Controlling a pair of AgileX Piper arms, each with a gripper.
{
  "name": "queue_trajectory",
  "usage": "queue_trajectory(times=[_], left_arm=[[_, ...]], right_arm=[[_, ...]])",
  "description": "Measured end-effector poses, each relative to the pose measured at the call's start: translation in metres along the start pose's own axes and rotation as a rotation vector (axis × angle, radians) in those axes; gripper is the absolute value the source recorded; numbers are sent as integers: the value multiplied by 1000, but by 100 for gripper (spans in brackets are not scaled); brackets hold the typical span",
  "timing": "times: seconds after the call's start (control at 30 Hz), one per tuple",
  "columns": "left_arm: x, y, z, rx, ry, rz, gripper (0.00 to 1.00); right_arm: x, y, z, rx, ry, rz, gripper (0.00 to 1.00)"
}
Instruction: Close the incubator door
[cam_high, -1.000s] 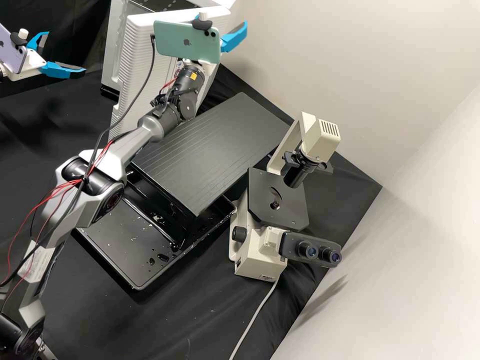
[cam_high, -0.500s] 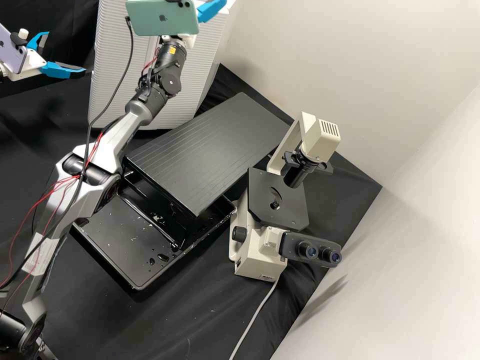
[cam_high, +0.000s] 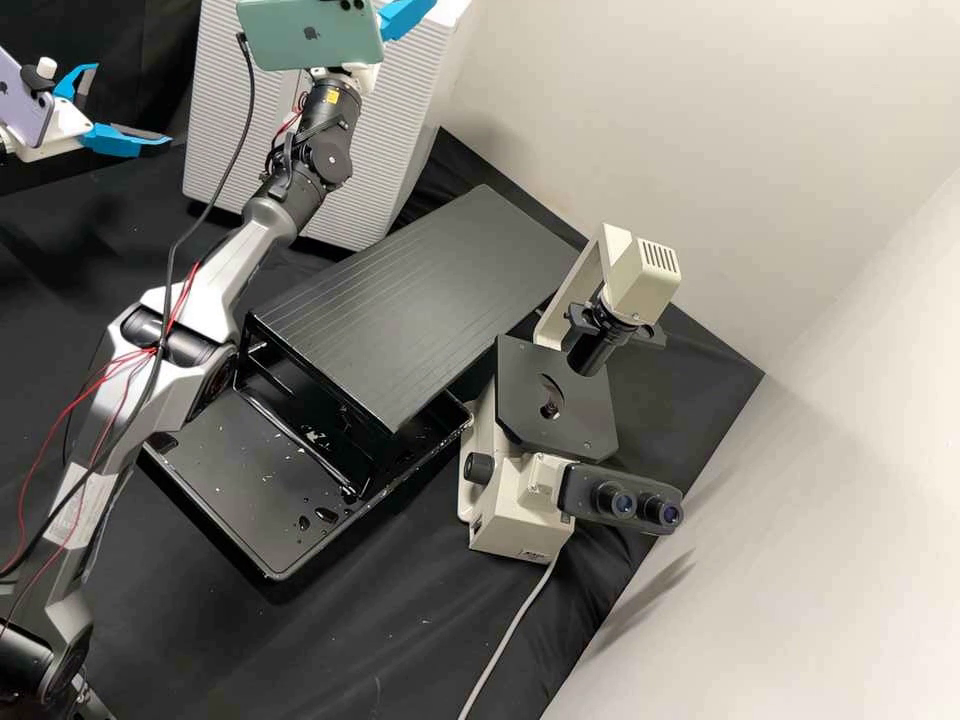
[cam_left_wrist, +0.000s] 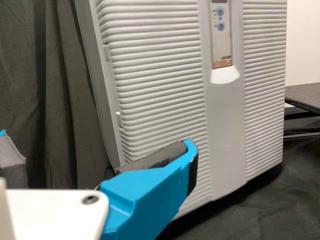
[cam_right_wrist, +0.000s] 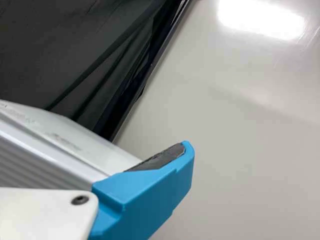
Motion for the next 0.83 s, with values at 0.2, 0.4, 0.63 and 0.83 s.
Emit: queue_trajectory(times=[0.2,0.4,0.63,0.83], left_arm=[[0,0,0,0,0,0,100],[0,0,0,0,0,0,100],[0,0,0,0,0,0,100],[0,0,0,0,0,0,100]], right_arm=[[-1,-7,3,-4,-7,-20,100],[-1,-9,4,-5,-10,-29,100],[-10,-10,-1,-1,-47,69,100],[-23,-10,-5,45,-30,140,100]])
